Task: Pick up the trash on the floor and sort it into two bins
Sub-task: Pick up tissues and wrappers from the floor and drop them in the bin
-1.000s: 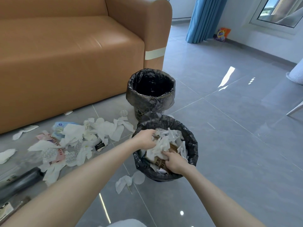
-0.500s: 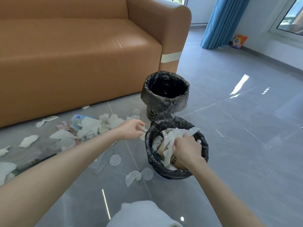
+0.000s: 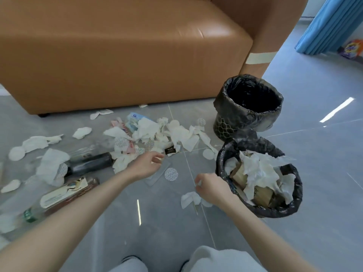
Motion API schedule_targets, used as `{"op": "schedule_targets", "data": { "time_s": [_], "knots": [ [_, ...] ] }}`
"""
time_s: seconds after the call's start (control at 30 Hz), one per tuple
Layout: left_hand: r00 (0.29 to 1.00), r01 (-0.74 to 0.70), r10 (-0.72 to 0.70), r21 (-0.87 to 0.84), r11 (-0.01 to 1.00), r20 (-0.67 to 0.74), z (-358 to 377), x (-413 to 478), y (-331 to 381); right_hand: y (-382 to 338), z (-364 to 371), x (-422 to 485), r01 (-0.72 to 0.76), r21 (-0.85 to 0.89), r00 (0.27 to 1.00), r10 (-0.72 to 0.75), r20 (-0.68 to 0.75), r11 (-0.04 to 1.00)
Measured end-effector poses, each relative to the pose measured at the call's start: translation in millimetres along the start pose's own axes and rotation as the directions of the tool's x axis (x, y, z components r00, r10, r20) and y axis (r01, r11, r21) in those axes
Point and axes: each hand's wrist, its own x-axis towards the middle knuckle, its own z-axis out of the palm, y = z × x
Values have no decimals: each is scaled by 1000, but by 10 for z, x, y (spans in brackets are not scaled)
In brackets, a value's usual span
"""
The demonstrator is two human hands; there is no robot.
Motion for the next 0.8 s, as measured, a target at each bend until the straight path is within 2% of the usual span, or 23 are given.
{"op": "schedule_targets", "data": {
  "time_s": [0.1, 0.2, 0.43, 0.57, 0.67, 0.73, 0.8],
  "knots": [
    [999, 43, -42, -45, 998, 10, 180, 71, -266, 44, 407, 207, -25, 14, 993, 23, 119, 1000],
    [998, 60, -57, -67, 996, 39, 374, 148, -482, 135, 738, 346, -76, -2, 983, 75, 168, 997],
    [987, 151, -138, -186, 971, 80, 863, 366, -845, 417, 1130, 476, -194, -85, 981, 196, 16, 977],
    [989, 144, -136, -242, 959, 50, 1044, 538, -858, 575, 1237, 509, -282, 2, 959, 282, 38, 959],
    [991, 137, -134, -264, 955, 28, 1169, 608, -877, 644, 1321, 510, -234, 120, 971, 226, 81, 965],
    [990, 138, -140, -281, 950, 11, 1253, 620, -919, 648, 1379, 516, -222, 202, 975, 215, 58, 954],
    [988, 141, -153, -305, 942, -16, 1321, 618, -961, 645, 1426, 545, -210, 205, 978, 209, 30, 956]
  ]
}}
